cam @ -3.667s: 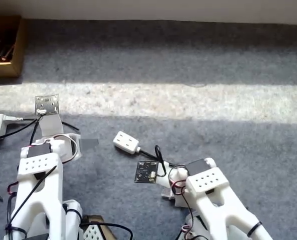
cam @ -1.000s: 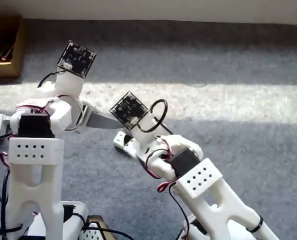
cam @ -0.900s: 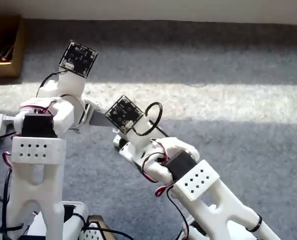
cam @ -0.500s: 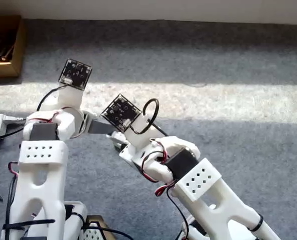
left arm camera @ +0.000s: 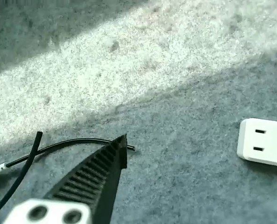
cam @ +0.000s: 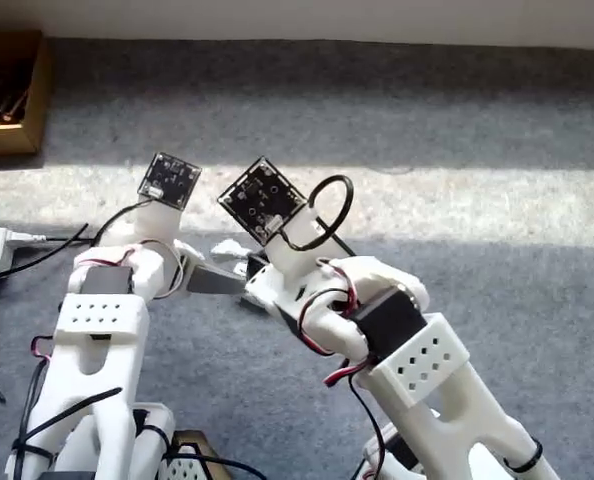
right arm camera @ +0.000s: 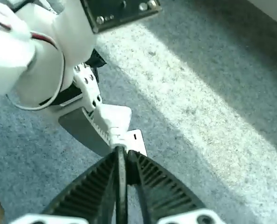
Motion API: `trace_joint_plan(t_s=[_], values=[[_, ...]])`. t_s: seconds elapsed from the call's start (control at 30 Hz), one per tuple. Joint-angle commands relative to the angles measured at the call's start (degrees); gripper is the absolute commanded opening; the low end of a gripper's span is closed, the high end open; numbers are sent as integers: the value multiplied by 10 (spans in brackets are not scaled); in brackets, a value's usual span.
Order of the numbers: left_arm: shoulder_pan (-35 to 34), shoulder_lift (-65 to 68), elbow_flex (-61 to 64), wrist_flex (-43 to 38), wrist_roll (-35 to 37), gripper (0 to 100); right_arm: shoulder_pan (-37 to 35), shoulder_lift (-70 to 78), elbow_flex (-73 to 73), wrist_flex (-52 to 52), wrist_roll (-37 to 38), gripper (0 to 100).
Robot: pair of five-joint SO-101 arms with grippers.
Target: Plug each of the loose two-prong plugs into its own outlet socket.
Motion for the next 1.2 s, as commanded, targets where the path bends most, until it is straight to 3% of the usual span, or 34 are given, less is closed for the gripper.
trace_joint_plan(t_s=[0.0,0.2,0.37,0.57,0.83,0.93,1.17], values=[[-36,-3,-19,-12,1,612,23,-18,7,7,18,5],[-83,-5,-21,-12,3,612,95,-13,40,81,95,5],[-89,-6,-18,-23,4,612,157,-12,128,82,161,5],[-89,-6,-2,-22,4,612,291,-11,226,-4,204,5],[-45,-6,44,-22,7,613,225,-18,293,73,255,6],[-32,-6,50,-22,60,613,222,-18,304,96,258,24],[-30,-6,48,-22,127,613,272,-18,319,88,288,242]])
